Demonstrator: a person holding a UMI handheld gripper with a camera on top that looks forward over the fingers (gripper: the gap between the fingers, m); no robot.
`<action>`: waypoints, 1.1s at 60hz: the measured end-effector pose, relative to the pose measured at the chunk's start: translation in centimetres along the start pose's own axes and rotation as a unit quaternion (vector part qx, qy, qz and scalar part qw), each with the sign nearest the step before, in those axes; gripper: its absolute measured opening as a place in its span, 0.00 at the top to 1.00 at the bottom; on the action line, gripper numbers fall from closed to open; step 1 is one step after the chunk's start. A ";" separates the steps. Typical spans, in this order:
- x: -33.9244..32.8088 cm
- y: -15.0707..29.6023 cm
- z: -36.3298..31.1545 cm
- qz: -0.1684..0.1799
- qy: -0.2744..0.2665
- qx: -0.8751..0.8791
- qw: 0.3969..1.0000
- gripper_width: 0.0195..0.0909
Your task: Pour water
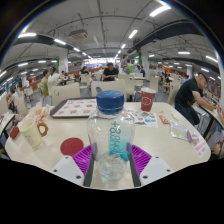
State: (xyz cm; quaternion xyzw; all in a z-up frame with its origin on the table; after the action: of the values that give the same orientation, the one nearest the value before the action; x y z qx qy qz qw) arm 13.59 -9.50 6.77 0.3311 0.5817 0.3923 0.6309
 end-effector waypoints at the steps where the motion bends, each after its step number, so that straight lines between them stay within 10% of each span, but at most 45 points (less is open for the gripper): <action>1: 0.0 0.0 0.0 0.001 -0.001 0.000 1.000 0.50; 12: 0.0 0.1 0.2 0.003 -0.020 -0.001 1.000 0.69; 37: -1.5 10.1 -1.8 0.002 -0.156 -0.238 0.959 0.69; 50: -1.4 18.1 -8.2 0.008 -0.234 -0.506 0.830 0.69; 66: 1.6 17.9 -16.0 -0.024 -0.242 -0.767 0.593 0.70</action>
State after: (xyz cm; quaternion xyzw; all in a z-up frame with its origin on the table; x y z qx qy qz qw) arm -4.24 -0.24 19.96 -0.2069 -0.1005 0.5839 0.7786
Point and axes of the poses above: the point between the fingertips, and its own axes, seen from behind it with the camera up: z to the right, y up, x forward, the way the camera looks, the point moved 3 cm from there along -x, backward, against the way the camera looks, and after that the axes turned 8 degrees about -x, right-handed, at the moved point
